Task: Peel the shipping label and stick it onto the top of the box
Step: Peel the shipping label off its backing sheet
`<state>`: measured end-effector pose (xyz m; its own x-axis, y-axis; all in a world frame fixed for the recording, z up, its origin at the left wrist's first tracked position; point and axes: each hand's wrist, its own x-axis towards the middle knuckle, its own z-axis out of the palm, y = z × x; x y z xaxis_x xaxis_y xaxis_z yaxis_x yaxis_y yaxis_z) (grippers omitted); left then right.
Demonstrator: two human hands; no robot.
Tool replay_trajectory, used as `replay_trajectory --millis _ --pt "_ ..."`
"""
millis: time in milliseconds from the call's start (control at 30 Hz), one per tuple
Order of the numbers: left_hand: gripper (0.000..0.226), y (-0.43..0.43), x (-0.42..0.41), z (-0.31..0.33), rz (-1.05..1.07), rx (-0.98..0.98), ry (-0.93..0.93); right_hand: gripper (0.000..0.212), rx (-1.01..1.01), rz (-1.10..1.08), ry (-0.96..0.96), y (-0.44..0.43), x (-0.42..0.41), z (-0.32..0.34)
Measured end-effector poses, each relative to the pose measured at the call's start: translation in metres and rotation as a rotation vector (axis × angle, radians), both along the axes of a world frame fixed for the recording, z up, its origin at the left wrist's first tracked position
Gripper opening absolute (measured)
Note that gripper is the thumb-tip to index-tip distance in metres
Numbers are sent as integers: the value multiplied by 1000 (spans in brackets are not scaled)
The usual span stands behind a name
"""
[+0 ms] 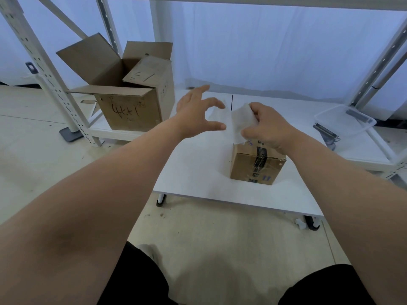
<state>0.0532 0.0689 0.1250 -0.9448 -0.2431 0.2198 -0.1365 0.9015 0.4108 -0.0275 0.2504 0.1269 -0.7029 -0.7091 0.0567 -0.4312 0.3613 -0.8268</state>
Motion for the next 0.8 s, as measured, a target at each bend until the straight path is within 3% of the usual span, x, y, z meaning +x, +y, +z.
replay_trajectory --millis 100,133,267,400,533,667,800 --pt "81 1 -1 1 -34 -103 19 27 93 44 92 -1 3 1" --pt "77 1 -1 2 -49 -145 9 26 114 57 116 -2 3 0" --pt "28 -1 -6 -3 -57 -261 -22 24 116 66 137 -2 3 0" --pt "22 -4 -6 -4 15 -241 -25 31 70 62 74 -2 3 1" --pt "25 -6 -7 -4 68 -254 -49 21 -42 36 -119 -3 5 2" --pt "26 -9 -5 -8 105 -234 -55 18 -116 -41 -168 -5 7 3" --pt "23 -10 -1 -8 143 -76 -20 15 -208 -129 -243 -9 8 7"
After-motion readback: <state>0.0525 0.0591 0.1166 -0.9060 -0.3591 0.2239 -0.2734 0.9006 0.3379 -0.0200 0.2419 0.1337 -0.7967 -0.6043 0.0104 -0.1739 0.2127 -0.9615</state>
